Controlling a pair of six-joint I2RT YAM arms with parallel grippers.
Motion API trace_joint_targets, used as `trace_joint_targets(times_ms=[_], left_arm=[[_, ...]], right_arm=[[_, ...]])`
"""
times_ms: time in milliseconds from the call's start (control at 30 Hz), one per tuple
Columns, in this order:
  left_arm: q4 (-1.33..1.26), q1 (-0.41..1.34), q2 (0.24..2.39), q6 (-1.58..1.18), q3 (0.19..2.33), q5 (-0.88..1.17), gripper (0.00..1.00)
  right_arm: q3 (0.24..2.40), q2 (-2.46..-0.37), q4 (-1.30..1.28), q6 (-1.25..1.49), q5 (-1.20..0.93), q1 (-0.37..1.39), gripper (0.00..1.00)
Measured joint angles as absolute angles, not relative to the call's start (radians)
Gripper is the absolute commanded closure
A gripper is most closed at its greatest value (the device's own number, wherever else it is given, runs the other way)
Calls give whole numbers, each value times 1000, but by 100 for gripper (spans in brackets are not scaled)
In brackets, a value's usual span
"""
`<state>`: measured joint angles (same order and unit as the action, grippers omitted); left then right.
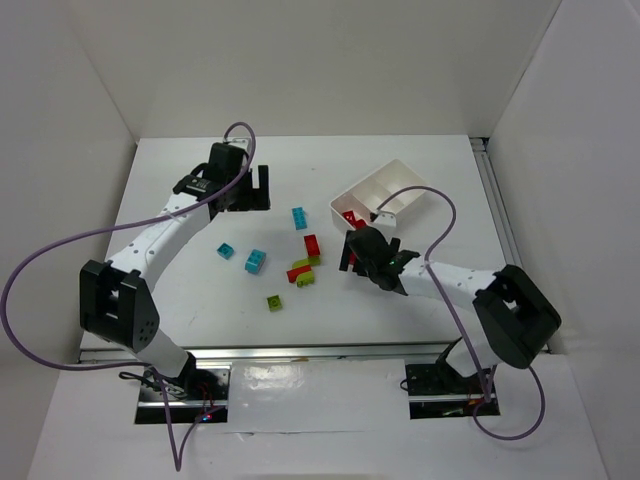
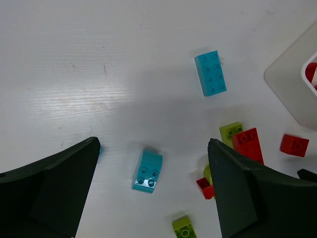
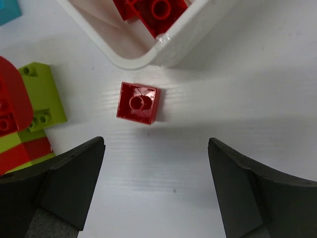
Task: Sort the legos into containers by color
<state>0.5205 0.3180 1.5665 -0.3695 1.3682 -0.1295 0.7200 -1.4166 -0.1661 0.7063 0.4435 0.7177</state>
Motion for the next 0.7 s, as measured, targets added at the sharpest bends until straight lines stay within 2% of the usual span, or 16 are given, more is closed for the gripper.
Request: trace_joint_targets(times_ms=[200,500,533,700], left_arm=[[520,318,1567,-369,1368,-130,0],[519,318,1567,-366,1368,-133,0],[519,318,1567,-366,1368,-133,0],[519,318,1567,-366,1368,-133,0]], right_arm=[[747,-1545,-75,709,458,718,16],[809,-1666,-22,703,483,719,34],[818,-1675,-22,702,490,720,42],[838,-1686,-24,692,515,727,69]])
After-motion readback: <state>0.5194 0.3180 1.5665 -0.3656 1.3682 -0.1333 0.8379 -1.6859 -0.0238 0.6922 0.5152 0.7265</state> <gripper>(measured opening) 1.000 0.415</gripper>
